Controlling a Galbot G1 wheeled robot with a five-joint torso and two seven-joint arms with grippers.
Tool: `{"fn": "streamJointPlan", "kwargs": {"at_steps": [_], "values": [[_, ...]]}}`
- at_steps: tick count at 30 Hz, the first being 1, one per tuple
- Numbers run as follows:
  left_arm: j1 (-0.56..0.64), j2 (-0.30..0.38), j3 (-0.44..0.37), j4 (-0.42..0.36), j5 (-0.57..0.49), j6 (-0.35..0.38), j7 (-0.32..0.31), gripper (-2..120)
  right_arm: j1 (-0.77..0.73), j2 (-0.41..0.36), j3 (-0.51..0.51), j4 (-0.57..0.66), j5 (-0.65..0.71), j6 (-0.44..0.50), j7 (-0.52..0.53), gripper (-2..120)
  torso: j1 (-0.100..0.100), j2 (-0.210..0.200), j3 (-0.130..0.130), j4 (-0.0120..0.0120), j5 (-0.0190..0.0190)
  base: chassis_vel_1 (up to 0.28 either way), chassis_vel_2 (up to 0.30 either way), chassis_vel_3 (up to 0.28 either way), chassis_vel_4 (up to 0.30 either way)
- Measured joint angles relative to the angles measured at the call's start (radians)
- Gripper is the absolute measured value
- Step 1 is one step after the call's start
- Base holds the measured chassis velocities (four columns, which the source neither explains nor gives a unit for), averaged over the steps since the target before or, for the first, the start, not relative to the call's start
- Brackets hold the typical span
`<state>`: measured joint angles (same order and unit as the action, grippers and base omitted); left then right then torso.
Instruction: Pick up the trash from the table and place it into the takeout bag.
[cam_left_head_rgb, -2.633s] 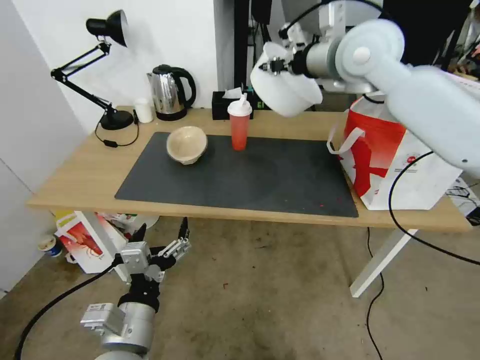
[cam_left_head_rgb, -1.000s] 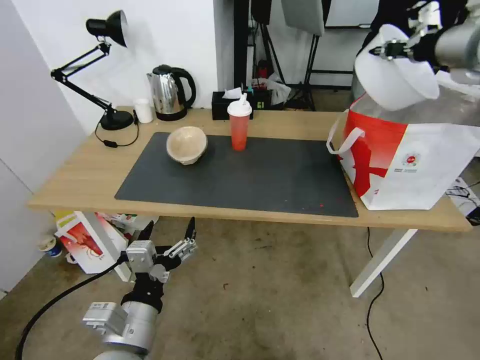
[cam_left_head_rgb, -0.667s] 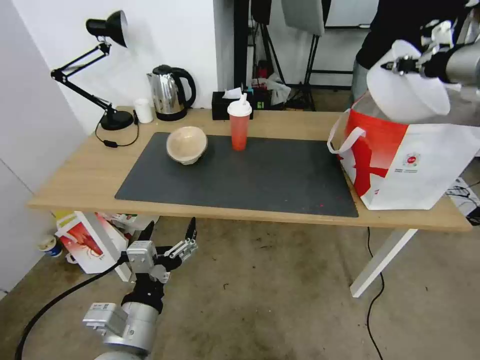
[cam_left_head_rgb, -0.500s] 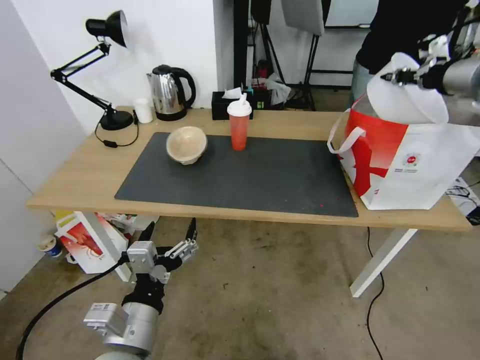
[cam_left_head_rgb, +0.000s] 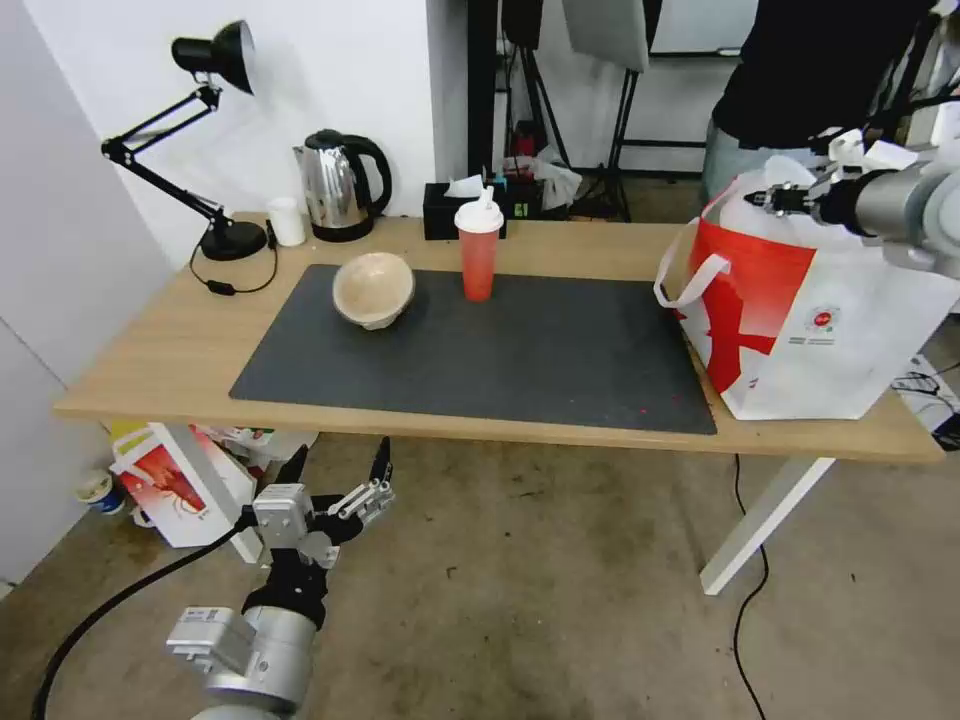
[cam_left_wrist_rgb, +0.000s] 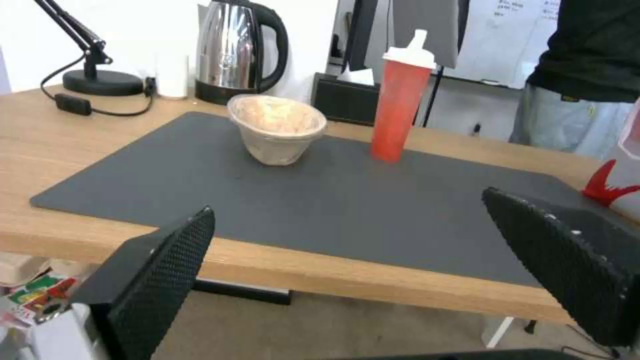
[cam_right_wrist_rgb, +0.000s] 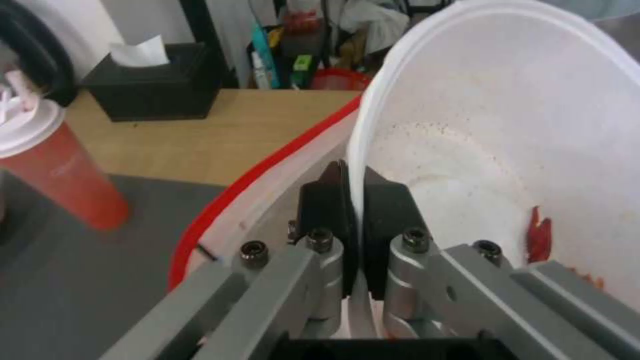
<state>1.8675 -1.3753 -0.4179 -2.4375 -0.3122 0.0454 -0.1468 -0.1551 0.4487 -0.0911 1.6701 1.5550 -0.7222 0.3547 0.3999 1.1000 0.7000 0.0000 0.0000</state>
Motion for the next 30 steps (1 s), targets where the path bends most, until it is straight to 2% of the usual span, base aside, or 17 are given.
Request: {"fn": "streamJointPlan", "kwargs": {"at_steps": [30], "values": [[0.004,-0.002,0.003,0.001,0.004,-0.003,-0.002,100,-0.066,0.044,0.048,0.055,0.04,0.0,0.029,0,0.0,0.0,0.0,0.0,0.0,0.0,0.0,0.0,0.0]]}}
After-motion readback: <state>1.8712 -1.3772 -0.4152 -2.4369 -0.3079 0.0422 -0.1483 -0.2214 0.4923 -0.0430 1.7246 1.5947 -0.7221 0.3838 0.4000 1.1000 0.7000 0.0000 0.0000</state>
